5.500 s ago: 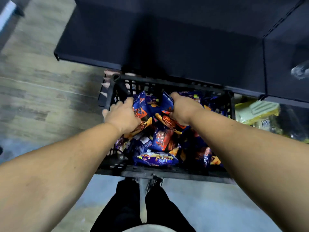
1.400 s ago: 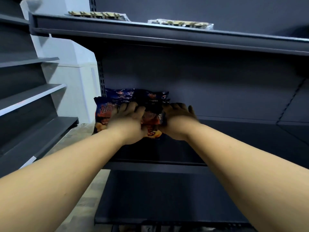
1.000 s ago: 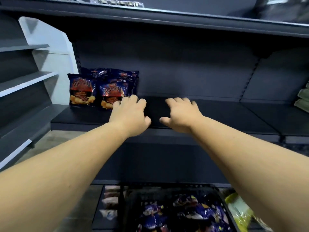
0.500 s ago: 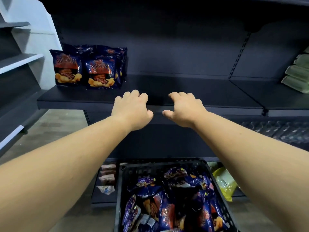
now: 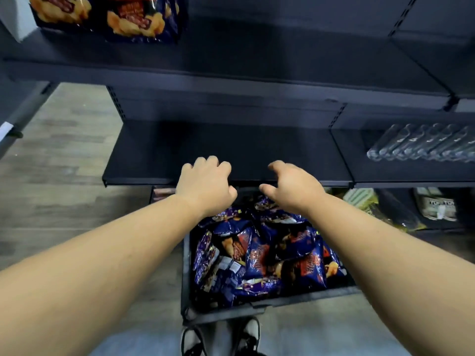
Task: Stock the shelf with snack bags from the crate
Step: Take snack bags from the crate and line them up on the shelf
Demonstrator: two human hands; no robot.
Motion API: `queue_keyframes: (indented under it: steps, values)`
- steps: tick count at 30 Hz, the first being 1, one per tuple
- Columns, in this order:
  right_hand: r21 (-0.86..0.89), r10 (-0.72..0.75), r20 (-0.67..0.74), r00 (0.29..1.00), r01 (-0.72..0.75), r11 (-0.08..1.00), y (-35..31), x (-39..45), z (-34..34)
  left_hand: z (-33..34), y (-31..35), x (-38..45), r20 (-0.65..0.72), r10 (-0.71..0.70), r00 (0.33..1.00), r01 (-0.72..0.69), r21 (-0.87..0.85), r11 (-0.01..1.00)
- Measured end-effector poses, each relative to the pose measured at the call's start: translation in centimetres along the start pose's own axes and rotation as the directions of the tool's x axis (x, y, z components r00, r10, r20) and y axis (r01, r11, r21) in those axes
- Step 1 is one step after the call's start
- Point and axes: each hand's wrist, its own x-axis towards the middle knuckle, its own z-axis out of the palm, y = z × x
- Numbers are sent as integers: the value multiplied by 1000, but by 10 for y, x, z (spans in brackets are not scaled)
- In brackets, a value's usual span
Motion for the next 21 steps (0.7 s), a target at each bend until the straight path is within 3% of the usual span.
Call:
queue_keyframes:
  steps: [11,21]
  values:
    - [-9,-35,258,965,39,999,74,35,65,92,22,16,257,-195,946,211,-34,977]
    - [16,-166,485,859,181,983,102,42,148,186,46,4,577,-194,793,299,-93,950]
